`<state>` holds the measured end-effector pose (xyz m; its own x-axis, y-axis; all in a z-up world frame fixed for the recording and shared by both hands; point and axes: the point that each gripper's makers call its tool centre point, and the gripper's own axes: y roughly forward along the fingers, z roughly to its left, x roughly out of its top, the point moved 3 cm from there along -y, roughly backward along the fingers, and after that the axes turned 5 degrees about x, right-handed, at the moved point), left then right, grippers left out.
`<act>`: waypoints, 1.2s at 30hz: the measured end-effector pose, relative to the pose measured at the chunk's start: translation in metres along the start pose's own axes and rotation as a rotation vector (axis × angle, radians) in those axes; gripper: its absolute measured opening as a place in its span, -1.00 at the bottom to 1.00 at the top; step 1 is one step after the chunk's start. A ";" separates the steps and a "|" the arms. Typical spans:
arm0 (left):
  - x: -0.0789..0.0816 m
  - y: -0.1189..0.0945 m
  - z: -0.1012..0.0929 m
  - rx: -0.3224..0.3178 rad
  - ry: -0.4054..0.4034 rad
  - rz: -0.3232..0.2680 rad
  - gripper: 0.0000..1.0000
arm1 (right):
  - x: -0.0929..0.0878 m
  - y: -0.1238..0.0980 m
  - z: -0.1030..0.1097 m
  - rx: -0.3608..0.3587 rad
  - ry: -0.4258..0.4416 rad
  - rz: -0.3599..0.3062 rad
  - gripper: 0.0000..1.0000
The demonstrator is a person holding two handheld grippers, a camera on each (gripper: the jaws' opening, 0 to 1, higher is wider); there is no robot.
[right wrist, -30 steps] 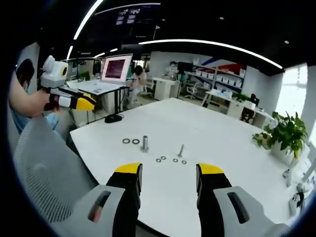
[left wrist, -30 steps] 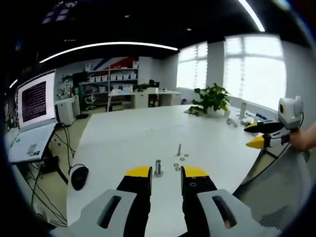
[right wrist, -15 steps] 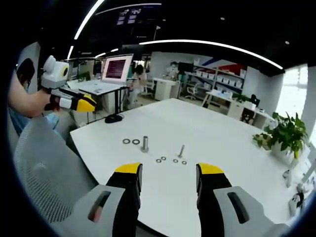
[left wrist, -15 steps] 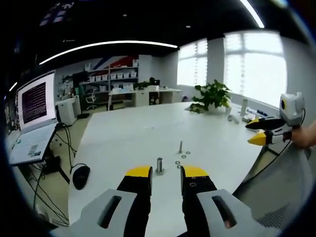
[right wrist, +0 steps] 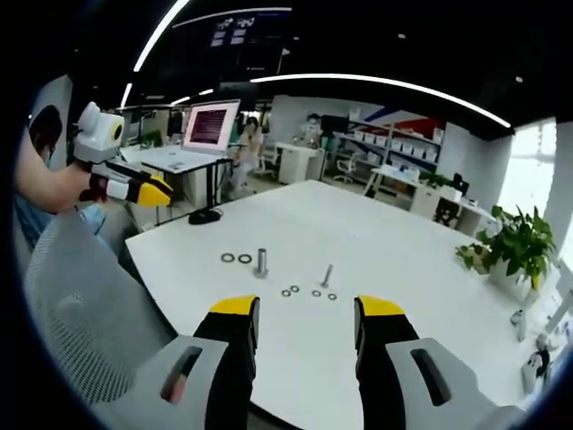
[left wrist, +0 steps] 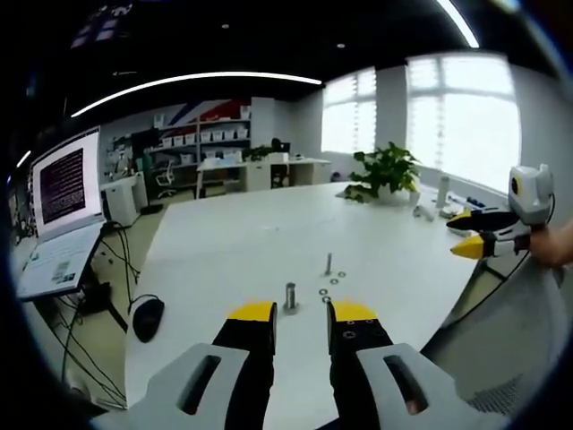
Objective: Place the washer onto the threaded stud by aligning its center hole with the stud, sliding it down to the base, and recovering from edge contact or off-axis alignment until the washer reaches the visible bottom stop.
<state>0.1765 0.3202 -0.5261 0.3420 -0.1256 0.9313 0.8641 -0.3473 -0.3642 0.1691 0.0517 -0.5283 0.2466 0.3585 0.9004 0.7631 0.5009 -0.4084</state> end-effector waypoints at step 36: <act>-0.002 0.000 0.000 0.003 0.006 0.008 -0.60 | -0.003 -0.001 -0.001 -0.013 0.001 0.011 -0.11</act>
<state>0.1758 0.3202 -0.5275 0.3464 -0.1337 0.9285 0.8625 -0.3439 -0.3713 0.1679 0.0497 -0.5301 0.2554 0.3633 0.8960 0.7679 0.4869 -0.4163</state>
